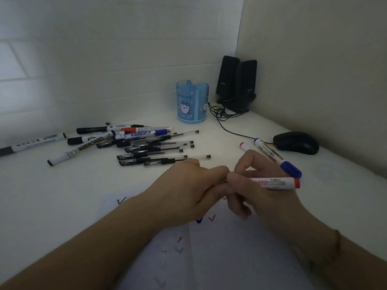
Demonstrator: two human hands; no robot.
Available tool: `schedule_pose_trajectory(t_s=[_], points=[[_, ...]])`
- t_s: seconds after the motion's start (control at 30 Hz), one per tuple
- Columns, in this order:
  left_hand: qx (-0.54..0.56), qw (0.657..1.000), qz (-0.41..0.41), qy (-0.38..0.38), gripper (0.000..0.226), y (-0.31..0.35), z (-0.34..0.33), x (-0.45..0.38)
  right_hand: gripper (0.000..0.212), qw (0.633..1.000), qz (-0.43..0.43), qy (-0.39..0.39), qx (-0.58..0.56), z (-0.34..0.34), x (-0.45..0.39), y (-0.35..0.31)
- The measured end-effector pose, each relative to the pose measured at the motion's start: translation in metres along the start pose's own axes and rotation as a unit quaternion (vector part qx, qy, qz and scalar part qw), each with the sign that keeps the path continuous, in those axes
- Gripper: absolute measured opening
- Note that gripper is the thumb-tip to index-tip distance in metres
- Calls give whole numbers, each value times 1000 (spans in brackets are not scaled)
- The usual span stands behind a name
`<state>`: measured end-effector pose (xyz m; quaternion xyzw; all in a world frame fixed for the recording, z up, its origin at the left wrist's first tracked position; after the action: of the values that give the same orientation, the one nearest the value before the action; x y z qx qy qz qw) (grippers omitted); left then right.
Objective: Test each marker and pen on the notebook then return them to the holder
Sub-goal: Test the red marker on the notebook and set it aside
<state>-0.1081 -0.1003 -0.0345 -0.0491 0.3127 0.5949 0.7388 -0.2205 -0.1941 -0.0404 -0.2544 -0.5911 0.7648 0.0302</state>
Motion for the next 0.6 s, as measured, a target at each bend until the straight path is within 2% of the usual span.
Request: schedule_pose_trajectory(t_s=[0.1, 0.23, 0.37, 0.43, 0.53, 0.6], points=[[8, 1000, 13, 15, 24, 1, 2, 1, 25, 999, -1, -15, 32, 3, 2, -3], [60, 998, 18, -15, 22, -6, -2, 6, 16, 992, 9, -10, 128, 5, 9, -3], [33, 997, 72, -13, 35, -10, 4, 11, 9, 987, 31, 4, 161, 7, 11, -7], [69, 991, 115, 7, 27, -15, 7, 15, 19, 990, 32, 1, 138, 13, 9, -8], [96, 978, 168, 83, 16, -27, 12, 19, 14, 992, -10, 56, 115, 18, 6, -5], [86, 975, 182, 96, 11, -30, 11, 18, 32, 980, -52, 86, 174, 13, 5, 0]])
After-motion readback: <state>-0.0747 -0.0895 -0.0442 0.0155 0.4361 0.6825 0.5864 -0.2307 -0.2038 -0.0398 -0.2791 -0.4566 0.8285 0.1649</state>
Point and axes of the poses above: each hand's wrist, its own x-axis away from the middle knuckle, its own z-axis out of the back of the hand, y = z × x, the point moved 3 cm from there along -x, towards the middle knuckle, and after that the axes turned 6 degrees about x, right-handed, at the moved point
